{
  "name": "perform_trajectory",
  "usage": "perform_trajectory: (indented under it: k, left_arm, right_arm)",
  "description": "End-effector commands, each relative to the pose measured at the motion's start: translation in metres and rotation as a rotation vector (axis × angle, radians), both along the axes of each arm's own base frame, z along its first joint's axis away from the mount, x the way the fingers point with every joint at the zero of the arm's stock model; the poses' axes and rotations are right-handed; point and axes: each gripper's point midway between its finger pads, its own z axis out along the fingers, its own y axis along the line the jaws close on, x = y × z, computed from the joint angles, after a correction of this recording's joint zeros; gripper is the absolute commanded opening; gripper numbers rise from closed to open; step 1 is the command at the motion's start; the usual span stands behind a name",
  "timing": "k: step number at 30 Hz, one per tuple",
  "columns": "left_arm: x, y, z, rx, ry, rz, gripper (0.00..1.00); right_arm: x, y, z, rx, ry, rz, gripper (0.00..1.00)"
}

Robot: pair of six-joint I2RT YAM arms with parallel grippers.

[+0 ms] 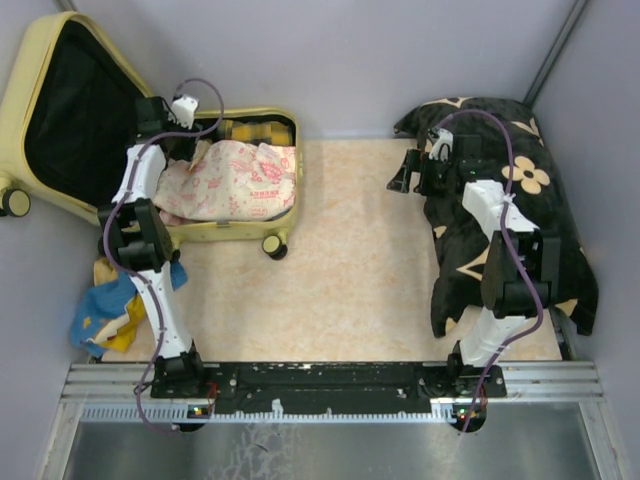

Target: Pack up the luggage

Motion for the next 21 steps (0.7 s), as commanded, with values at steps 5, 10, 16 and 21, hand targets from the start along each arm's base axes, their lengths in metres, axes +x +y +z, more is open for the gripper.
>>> perform_trajectory:
  k: [5, 10, 16, 21]
  left_arm:
    - [0.017, 0.015, 0.009, 0.034, -0.062, 0.054, 0.75]
    - [0.01, 0.017, 0.033, 0.047, -0.098, 0.063, 0.84]
    - [-0.016, -0.004, 0.094, -0.024, -0.159, 0.016, 0.87]
    - [-0.048, -0.018, 0.163, -0.008, -0.29, -0.035, 0.87]
  right_arm:
    - [0.014, -0.004, 0.027, -0.021, -0.093, 0.01, 0.99]
    - [0.014, -0.002, 0.025, -0.003, -0.087, 0.013, 0.99]
    - [0.013, 0.002, 0.024, 0.017, -0.082, 0.032, 0.99]
    - [0.013, 0.007, 0.025, 0.047, -0.078, 0.044, 0.99]
